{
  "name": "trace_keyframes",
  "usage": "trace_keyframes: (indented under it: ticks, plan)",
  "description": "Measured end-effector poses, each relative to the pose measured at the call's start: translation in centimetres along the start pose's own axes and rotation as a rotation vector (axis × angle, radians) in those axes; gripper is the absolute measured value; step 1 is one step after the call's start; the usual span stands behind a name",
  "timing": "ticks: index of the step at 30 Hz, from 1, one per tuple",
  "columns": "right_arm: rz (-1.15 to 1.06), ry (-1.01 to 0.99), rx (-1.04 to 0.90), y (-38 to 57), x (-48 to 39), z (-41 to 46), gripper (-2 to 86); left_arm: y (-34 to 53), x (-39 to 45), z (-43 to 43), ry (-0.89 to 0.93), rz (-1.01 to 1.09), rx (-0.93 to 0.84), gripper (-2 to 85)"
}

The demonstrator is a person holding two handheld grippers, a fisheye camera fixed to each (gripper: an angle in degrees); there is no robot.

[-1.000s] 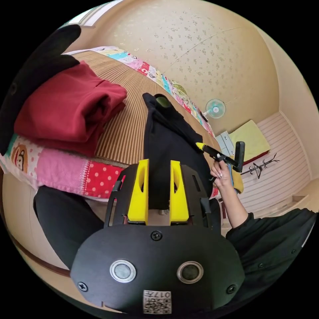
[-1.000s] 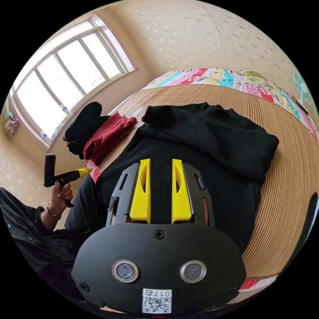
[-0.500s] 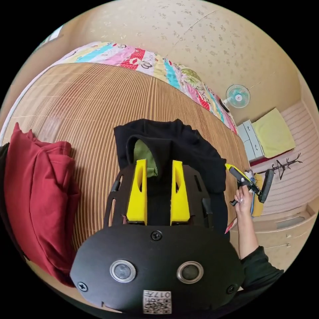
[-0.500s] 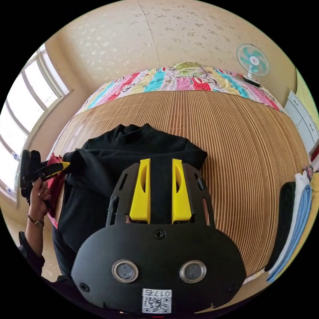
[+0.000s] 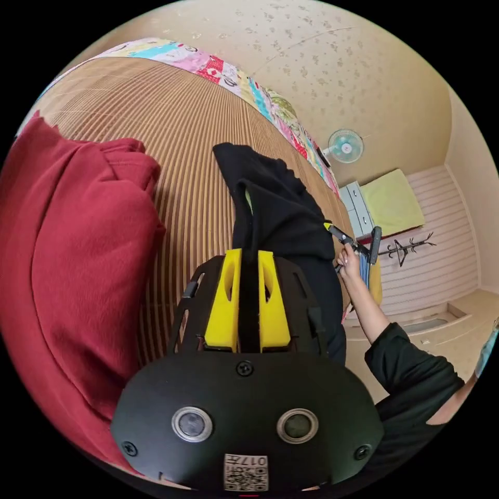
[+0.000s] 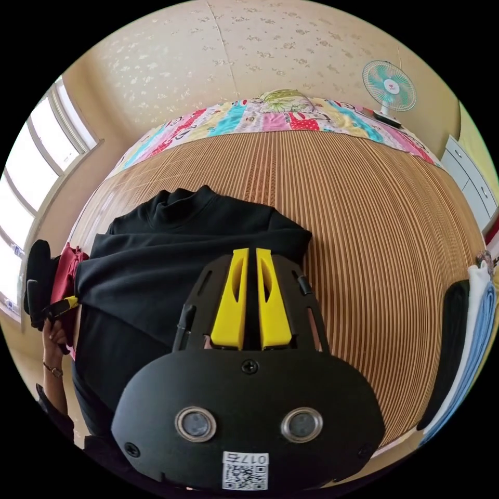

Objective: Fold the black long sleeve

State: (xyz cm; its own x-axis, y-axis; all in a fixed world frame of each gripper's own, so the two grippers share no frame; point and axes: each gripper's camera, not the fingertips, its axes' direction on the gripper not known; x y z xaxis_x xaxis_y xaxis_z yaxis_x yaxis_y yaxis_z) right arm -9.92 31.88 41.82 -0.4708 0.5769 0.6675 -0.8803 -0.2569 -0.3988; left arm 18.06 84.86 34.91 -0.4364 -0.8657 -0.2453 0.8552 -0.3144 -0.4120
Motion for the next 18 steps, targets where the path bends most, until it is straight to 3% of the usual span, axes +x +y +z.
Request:
trace_keyframes:
  ticks: [5, 9, 12, 18]
  plan:
    - [0.021, -0.025, 0.038, 3.8, 1.9, -5.1, 7.4, -1.5, 2.2, -1.7, -0.021, 0.043, 0.126, 12.0]
    - [0.117, -0.206, 0.055, 6.4, 3.8, -7.1, 7.7, -8.9, 2.5, 5.0, -0.043, -0.004, -0.039, 15.2]
    - [0.176, -0.279, 0.066, 8.4, 5.0, -8.6, 8.0, -10.4, 3.7, 9.5, -0.149, 0.012, -0.122, 9.0]
    - [0.065, -0.332, 0.093, 10.3, 6.1, -12.4, 9.3, -6.3, 13.4, 4.9, -0.230, 0.261, 0.223, 3.2]
